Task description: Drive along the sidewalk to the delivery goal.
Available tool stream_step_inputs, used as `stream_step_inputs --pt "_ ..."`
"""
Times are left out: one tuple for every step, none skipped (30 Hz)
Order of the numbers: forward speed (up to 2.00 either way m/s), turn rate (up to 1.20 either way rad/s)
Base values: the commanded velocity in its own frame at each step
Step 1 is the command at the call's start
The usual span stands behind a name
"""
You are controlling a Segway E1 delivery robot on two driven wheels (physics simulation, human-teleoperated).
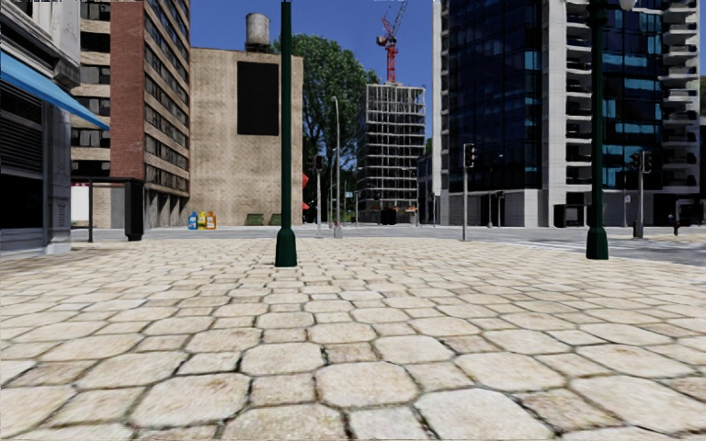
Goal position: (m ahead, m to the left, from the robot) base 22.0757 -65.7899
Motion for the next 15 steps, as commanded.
stream_step_inputs --pt "1.34 -0.16" --pt "1.34 -0.16" --pt "1.34 -0.02" --pt "1.34 0.00" --pt "1.34 0.00" --pt "1.33 0.00" --pt "1.33 0.00" --pt "1.33 0.00" --pt "1.33 0.00" --pt "1.33 0.00" --pt "1.33 0.00" --pt "1.33 0.00" --pt "1.33 0.00" --pt "1.33 0.00" --pt "1.33 0.00"
